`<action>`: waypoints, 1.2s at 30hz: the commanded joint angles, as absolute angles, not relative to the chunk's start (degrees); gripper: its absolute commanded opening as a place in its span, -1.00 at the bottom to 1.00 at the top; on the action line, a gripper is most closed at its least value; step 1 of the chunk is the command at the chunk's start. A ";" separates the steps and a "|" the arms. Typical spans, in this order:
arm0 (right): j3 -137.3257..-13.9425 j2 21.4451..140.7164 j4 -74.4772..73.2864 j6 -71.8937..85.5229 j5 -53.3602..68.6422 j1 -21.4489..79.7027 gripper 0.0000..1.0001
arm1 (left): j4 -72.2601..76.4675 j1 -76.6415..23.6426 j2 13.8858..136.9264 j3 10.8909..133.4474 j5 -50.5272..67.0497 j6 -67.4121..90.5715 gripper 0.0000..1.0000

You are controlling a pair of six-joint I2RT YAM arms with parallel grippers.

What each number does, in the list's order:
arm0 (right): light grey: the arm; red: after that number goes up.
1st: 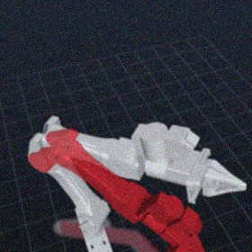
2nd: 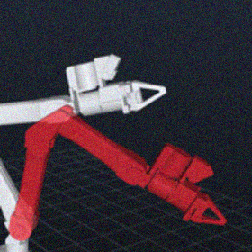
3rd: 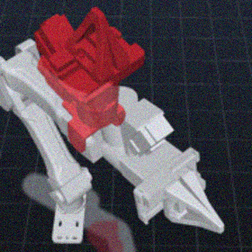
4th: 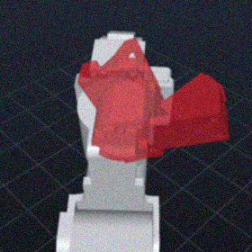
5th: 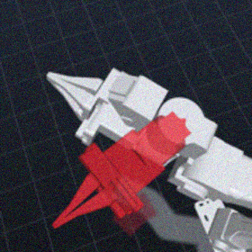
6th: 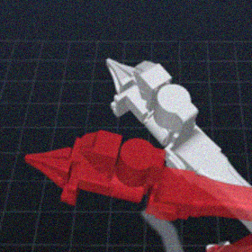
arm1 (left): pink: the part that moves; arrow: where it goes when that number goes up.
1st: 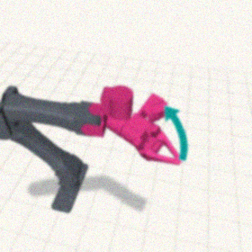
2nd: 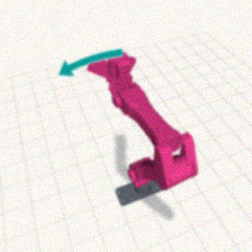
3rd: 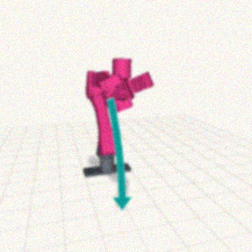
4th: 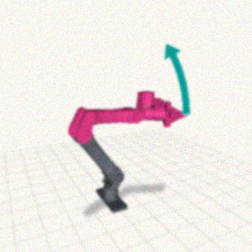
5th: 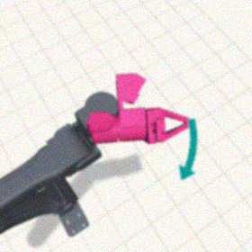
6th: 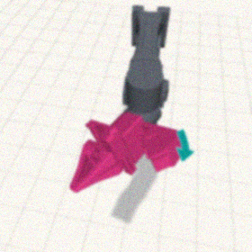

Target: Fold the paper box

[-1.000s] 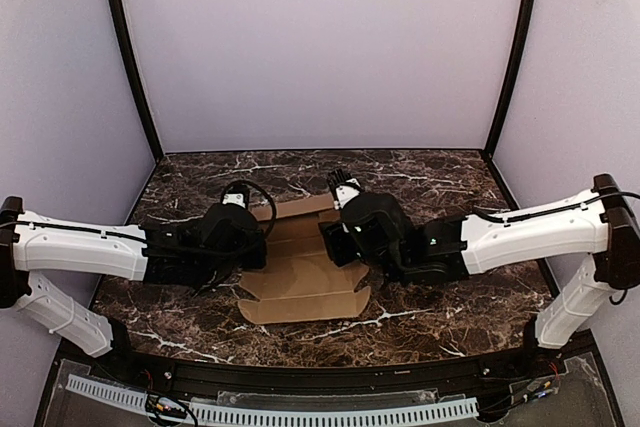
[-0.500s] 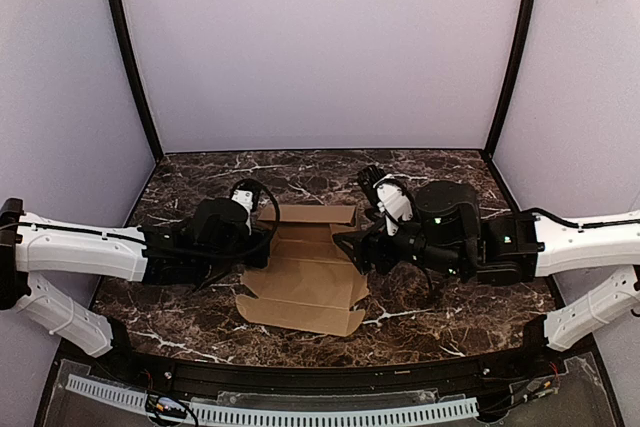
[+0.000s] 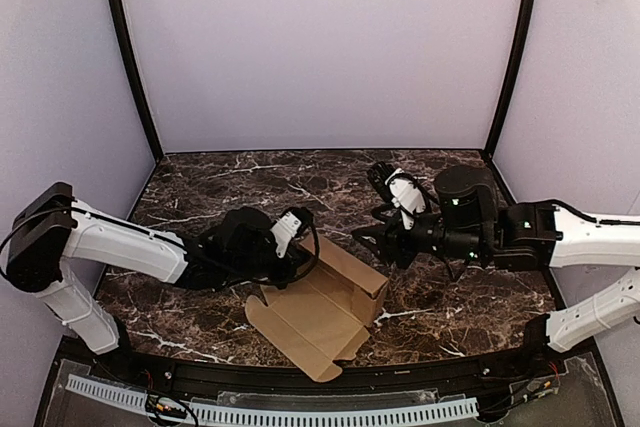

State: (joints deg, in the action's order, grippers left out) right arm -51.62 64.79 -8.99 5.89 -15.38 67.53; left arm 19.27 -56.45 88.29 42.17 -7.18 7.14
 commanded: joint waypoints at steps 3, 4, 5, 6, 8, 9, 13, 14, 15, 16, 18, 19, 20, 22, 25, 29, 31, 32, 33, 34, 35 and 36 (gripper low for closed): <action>-51.84 67.94 -6.50 7.15 -8.44 62.61 -0.29 | 29.78 -56.32 93.40 43.24 5.74 -2.70 -0.99; -51.32 68.37 -5.43 7.75 -7.73 62.06 -0.42 | 31.22 -56.33 94.03 43.33 6.39 -3.44 -0.99; -50.82 68.78 -4.15 8.28 -7.22 61.57 -0.58 | 31.43 -56.29 95.23 43.95 7.44 -3.79 -0.99; -50.34 69.22 -2.75 8.53 -6.44 61.23 -0.72 | 31.35 -56.28 95.86 44.25 8.07 -4.57 -0.99; -49.33 70.21 -0.45 9.50 -6.02 60.49 -1.00 | 32.05 -56.30 97.56 44.99 9.55 -5.32 -0.99; -49.16 70.90 0.50 9.93 -5.31 60.03 -1.00 | 32.64 -56.32 98.41 44.91 10.30 -5.52 -0.99; -48.34 73.90 4.30 11.89 -4.26 59.10 -1.00 | 36.09 -56.28 100.17 44.49 11.69 -7.11 -0.99; -48.03 74.51 5.05 12.33 -4.19 58.91 -1.00 | 36.59 -56.31 100.36 44.44 11.69 -7.53 -0.99; -47.50 75.06 6.14 12.90 -4.13 58.75 -1.00 | 37.65 -56.33 100.89 44.22 11.80 -7.72 -0.99; -46.87 75.65 7.23 13.42 -3.73 58.50 -1.00 | 38.25 -56.29 101.16 44.13 11.92 -8.06 -0.99; -45.85 76.94 9.77 14.63 -2.99 58.28 -1.00 | 39.70 -56.29 102.29 44.03 12.17 -8.04 -0.99; -45.27 77.56 10.98 15.06 -2.44 58.23 -1.00 | 40.60 -56.33 102.56 43.95 12.10 -8.02 -0.99; -44.79 78.13 11.94 15.54 -2.03 58.26 -1.00 | 41.08 -56.29 103.03 43.86 11.81 -7.92 -0.99; -43.88 79.60 13.70 16.35 -1.63 58.23 -1.00 | 42.10 -56.29 103.67 43.66 11.25 -7.91 -0.99; -43.42 82.08 15.51 16.99 -1.08 58.22 -1.00 | 41.95 -56.30 104.68 44.22 10.43 -8.03 -0.99; -42.33 84.86 18.03 17.66 -1.25 58.23 -1.00 | 42.42 -56.29 105.82 44.39 9.82 -7.65 -0.99; -41.81 86.37 19.05 17.99 -1.69 58.24 -1.00 | 42.78 -56.29 106.35 44.42 9.74 -7.16 -0.99; -41.57 86.87 19.77 18.10 -1.61 58.21 -1.00 | 43.08 -56.26 106.81 44.39 9.58 -7.01 -0.97; -41.26 87.24 20.46 18.37 -1.44 58.26 -1.00 | 43.21 -56.30 107.17 44.35 9.38 -6.67 -0.97; -40.89 87.64 21.10 18.68 -1.27 58.22 -1.00 | 43.52 -56.28 107.37 44.20 9.30 -6.59 -0.97; -40.66 88.01 21.30 18.90 -1.09 58.25 -1.00 | 43.69 -56.31 107.68 44.12 9.14 -6.31 -0.96; -40.48 88.39 21.54 19.15 -0.99 58.26 -1.00 | 44.03 -56.31 107.81 43.94 9.01 -6.23 -0.96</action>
